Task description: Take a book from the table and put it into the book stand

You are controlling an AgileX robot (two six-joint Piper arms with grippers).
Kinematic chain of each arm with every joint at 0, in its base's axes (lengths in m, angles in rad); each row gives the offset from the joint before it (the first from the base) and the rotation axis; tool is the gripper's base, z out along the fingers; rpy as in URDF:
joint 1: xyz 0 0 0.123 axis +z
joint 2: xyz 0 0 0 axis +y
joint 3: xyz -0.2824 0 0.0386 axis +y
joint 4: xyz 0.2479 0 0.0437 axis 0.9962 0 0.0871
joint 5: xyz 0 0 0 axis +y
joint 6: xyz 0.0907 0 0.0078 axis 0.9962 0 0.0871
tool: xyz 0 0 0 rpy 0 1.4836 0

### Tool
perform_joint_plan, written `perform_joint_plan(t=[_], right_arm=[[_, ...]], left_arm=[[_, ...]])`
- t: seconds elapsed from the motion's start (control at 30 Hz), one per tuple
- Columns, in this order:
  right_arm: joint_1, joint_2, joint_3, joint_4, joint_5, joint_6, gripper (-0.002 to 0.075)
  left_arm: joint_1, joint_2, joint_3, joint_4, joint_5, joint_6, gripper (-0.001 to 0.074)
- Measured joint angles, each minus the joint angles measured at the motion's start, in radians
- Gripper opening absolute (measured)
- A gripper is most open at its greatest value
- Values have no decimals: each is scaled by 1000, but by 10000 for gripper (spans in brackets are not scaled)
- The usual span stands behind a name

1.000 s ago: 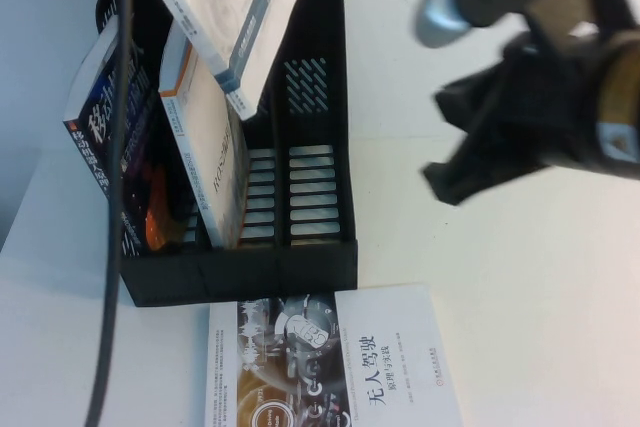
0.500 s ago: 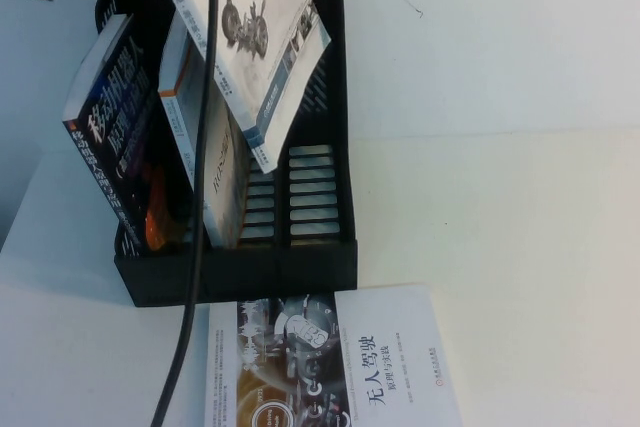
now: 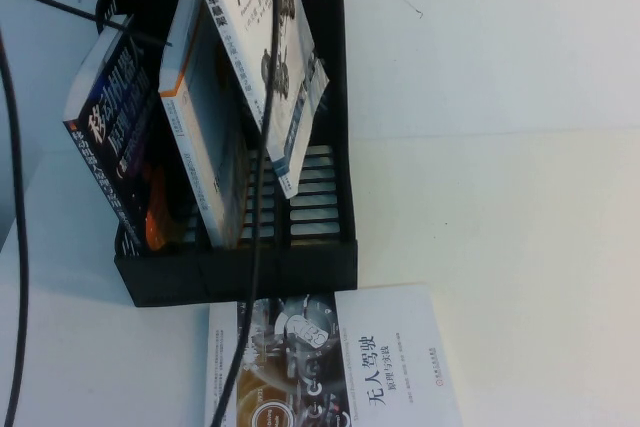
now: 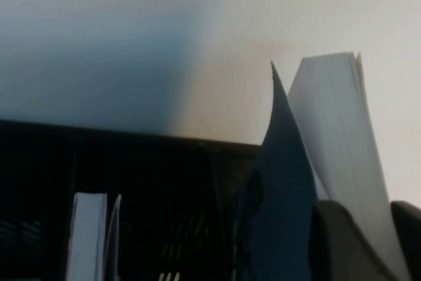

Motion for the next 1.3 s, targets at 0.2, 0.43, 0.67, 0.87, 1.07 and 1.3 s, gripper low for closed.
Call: perform_joint_plan(t=[0.2, 0.43, 0.67, 0.87, 1.07, 1.3], right_arm=[[0, 0, 0, 0, 0, 0, 8], [0, 0, 0, 0, -9, 2, 8], [0, 0, 0, 0, -32, 13, 8], [0, -15, 2, -10, 8, -15, 8], [0, -71, 2, -25, 95, -54, 8], [0, -210, 50, -46, 98, -72, 8]], left_arm=[[-64, 34, 2, 112, -6, -54, 118], [-71, 34, -2, 118, -65, -63, 296], [-72, 10, -4, 150, -44, -22, 411], [-72, -92, -4, 238, 6, 43, 124], [-72, -276, -8, 392, 96, 61, 10], [-72, -460, 28, 416, 216, 163, 2]])
